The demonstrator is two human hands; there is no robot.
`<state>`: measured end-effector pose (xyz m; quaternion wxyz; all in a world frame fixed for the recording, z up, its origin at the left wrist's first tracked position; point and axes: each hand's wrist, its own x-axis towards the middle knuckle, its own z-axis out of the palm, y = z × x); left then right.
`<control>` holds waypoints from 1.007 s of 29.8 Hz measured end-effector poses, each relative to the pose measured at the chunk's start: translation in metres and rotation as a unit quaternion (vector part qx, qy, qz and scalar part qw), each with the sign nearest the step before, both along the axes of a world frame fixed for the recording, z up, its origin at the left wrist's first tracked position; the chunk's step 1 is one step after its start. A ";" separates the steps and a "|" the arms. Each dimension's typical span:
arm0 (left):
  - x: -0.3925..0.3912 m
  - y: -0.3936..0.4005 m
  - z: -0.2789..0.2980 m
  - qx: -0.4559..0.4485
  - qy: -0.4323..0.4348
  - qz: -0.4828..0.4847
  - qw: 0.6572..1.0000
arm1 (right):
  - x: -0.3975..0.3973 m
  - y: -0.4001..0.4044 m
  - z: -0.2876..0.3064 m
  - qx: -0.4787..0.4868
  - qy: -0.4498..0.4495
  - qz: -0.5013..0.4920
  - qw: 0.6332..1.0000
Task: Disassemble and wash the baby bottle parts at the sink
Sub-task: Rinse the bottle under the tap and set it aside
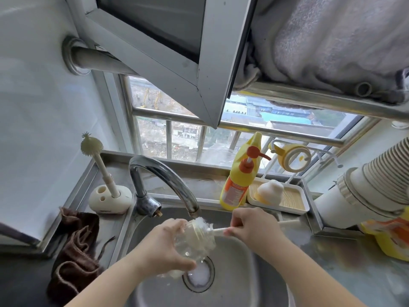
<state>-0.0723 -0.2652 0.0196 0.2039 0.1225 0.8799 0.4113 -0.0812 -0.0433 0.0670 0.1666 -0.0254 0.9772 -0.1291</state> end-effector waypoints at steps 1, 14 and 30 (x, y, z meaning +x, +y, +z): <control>0.002 0.004 0.002 0.000 0.006 -0.006 1.000 | 0.001 -0.006 -0.002 0.003 -0.003 0.015 1.000; -0.005 -0.006 -0.004 -0.025 0.032 -0.006 0.999 | -0.003 -0.011 0.003 -0.005 -0.027 -0.014 1.000; -0.004 -0.019 -0.011 0.003 0.032 0.006 0.999 | 0.001 -0.032 0.005 0.004 -0.013 -0.007 1.000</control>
